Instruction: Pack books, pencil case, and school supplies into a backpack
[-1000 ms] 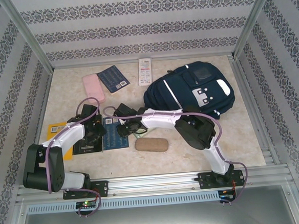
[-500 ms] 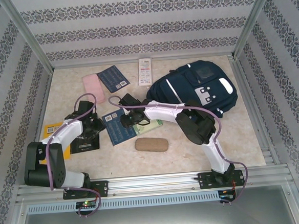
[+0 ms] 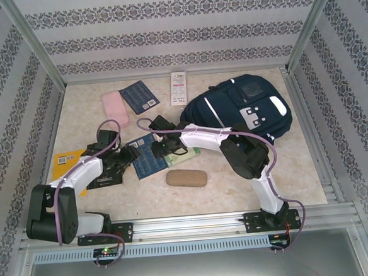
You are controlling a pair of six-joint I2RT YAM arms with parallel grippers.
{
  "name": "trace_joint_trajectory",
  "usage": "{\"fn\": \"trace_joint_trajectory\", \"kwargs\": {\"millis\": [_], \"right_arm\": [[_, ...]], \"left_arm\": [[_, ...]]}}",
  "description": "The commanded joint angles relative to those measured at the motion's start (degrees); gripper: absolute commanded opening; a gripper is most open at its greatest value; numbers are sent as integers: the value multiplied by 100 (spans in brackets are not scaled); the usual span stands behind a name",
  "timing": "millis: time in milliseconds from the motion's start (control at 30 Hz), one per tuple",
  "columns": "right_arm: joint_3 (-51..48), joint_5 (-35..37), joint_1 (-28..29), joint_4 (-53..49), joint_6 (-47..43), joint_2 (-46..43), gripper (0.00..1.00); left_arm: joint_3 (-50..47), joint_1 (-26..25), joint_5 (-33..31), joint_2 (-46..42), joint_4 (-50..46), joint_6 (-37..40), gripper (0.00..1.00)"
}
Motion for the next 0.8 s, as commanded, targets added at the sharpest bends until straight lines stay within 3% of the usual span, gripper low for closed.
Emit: {"fn": "trace_joint_trajectory", "kwargs": {"millis": [0, 233, 467, 767], "right_arm": [[-142, -58, -18, -173, 136, -2, 34], [-5, -99, 88, -244, 167, 146, 33], [295, -427, 190, -326, 260, 369, 33], [413, -31, 319, -500, 170, 0, 36]], "left_arm": [[-78, -73, 97, 136, 382, -124, 59], [-140, -88, -67, 467, 391, -48, 59], [-21, -88, -824, 483, -295, 34, 57], [-23, -88, -744, 458, -185, 94, 57]]}}
